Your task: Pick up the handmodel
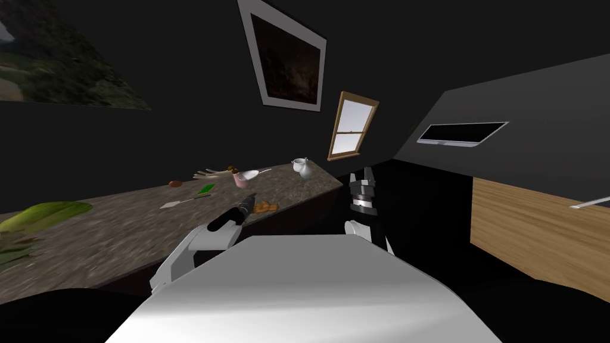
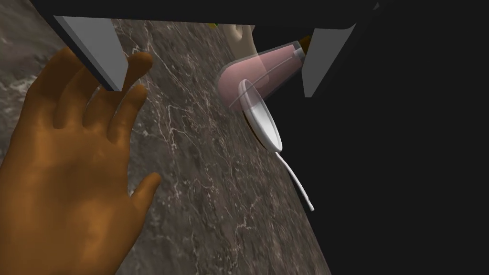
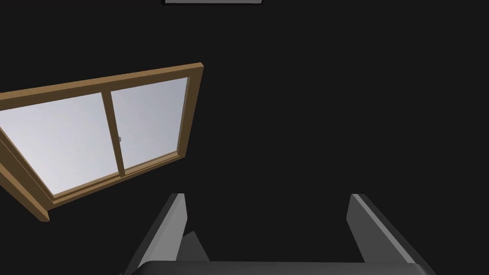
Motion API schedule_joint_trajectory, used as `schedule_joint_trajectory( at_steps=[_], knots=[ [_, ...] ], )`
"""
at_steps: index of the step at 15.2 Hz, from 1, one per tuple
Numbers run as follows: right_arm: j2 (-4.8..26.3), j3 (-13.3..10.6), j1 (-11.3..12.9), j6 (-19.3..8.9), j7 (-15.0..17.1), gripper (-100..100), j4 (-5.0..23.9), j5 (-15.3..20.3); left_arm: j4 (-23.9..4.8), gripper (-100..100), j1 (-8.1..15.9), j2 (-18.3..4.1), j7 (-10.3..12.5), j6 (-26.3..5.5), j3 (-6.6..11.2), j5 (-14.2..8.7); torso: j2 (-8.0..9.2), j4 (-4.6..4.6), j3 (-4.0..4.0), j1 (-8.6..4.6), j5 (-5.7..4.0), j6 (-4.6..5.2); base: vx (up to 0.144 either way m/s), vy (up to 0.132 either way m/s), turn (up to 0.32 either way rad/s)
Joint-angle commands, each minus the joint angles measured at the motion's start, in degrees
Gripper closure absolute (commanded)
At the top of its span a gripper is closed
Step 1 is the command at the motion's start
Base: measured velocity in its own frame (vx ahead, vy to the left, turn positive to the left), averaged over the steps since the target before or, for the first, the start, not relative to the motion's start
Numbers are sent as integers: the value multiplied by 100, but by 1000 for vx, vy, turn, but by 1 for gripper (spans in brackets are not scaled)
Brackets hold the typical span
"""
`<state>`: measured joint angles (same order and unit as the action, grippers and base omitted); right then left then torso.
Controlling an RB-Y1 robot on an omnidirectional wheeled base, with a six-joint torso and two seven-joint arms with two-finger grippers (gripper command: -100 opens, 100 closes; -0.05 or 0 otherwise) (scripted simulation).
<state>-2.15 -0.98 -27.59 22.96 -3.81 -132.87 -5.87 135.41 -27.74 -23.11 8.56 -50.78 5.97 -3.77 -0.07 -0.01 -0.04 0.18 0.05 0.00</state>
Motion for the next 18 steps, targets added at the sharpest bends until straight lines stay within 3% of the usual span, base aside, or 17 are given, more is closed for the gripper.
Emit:
schedule_joint_trajectory(
  at_steps=[1, 3, 7, 9, 10, 14, 15, 16, 18],
  knots=[
    [0, 0, 0, 0, 0, 0, 0, 0, 13, -100, -46, 10, 30, -189, -8, 3, 0, 0, 0, 0, 0, 0, -13, 33, -82],
    [0, 0, 0, 0, 0, 0, 0, 0, -64, -100, -104, 12, 87, -479, -21, -27, -1, 0, -1, -1, -1, 0, -14, 36, -125],
    [0, 0, 0, 0, 0, 0, 0, 0, -164, -100, -178, 27, 129, -723, -53, -58, 2, 0, 1, -1, 0, -2, -18, 33, -76],
    [0, 0, 0, 0, 0, 0, 0, 0, -349, -100, -315, 72, 161, -923, -135, -104, -2, 0, -1, -5, -1, -1, -10, 19, -57],
    [0, 0, 0, 0, 0, 0, 0, 0, -255, -100, -204, 13, 141, -816, -60, -119, -2, -1, -1, -6, -1, -2, -6, 13, -27],
    [0, 0, -1, 0, 0, 0, 0, 0, -701, -100, -52, 67, 96, -586, -64, -92, -18, -3, -10, -12, -2, -1, 23, 7, -19],
    [0, 0, -1, 0, 0, 0, 0, 0, -602, -100, -88, 59, 110, -658, -69, -94, -21, -4, -12, -12, -3, -1, 20, 3, -8],
    [0, 0, -1, 0, 0, 0, 0, 0, -621, 100, -77, 60, 107, -643, -69, -93, -19, -4, -11, -14, -3, -2, 7, 2, 0],
    [0, 0, -1, 0, 0, 0, 0, 0, -632, 100, -91, 63, 107, -653, -73, -95, -16, 4, -6, -18, -10, 5, -2, -1, 10]
  ],
)
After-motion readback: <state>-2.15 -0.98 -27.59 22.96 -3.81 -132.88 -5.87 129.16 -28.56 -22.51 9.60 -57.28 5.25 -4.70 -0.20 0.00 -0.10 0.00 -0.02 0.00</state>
